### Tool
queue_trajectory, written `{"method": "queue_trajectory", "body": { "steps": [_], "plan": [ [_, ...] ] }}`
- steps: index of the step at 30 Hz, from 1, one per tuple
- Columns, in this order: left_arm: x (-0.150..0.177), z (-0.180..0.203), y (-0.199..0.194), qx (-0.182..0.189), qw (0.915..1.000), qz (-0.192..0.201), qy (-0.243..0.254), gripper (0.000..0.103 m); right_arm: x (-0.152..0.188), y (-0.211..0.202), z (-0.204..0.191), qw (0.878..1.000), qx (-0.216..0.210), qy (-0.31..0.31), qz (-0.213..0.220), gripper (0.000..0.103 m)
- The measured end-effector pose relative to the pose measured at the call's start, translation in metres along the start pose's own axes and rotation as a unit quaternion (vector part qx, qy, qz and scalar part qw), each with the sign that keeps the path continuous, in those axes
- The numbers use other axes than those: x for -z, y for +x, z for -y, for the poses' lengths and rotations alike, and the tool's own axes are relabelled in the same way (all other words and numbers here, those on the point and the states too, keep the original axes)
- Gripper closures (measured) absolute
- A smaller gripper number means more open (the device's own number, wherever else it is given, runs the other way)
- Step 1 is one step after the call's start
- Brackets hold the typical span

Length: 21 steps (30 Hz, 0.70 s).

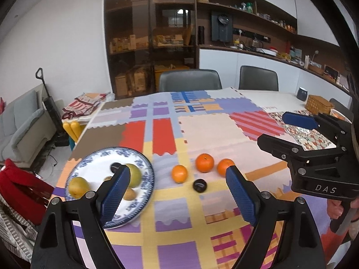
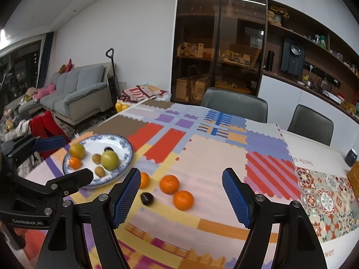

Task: Organize fruits
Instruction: 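Move both grippers from the plate back toward the loose fruits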

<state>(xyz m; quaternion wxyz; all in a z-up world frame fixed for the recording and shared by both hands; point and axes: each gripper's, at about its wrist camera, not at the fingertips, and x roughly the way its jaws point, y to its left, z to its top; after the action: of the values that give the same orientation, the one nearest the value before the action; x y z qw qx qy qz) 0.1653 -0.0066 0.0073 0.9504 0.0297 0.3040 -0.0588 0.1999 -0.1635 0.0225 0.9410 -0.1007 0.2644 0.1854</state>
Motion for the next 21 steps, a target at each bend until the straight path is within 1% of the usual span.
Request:
{"method": "queue_trajectory", "body": {
  "steps": [7,13,17,19,21],
  "plan": [
    [0.007,0.015,0.023,0.019,0.9994,-0.026,0.015,0.016,0.014,0.009,0.009,1.0,-0.004,-0.019,-0.022,0.028],
    [0.016,0.016,0.048,0.035,0.9978,-0.051,0.027,0.016,0.027,0.033,0.014,0.998,-0.012,-0.019,-0.056,0.028],
    [0.021,0.015,0.068,0.052,0.9954,-0.068,0.042,0.017,0.036,0.053,0.016,0.996,-0.015,-0.019,-0.081,0.028],
    [0.022,0.015,0.077,0.057,0.9943,-0.076,0.049,0.018,0.04,0.063,0.017,0.995,-0.016,-0.02,-0.096,0.028],
    [0.023,0.014,0.087,0.066,0.9925,-0.086,0.056,0.022,0.043,0.072,0.016,0.994,-0.016,-0.023,-0.105,0.028]
  ]
}}
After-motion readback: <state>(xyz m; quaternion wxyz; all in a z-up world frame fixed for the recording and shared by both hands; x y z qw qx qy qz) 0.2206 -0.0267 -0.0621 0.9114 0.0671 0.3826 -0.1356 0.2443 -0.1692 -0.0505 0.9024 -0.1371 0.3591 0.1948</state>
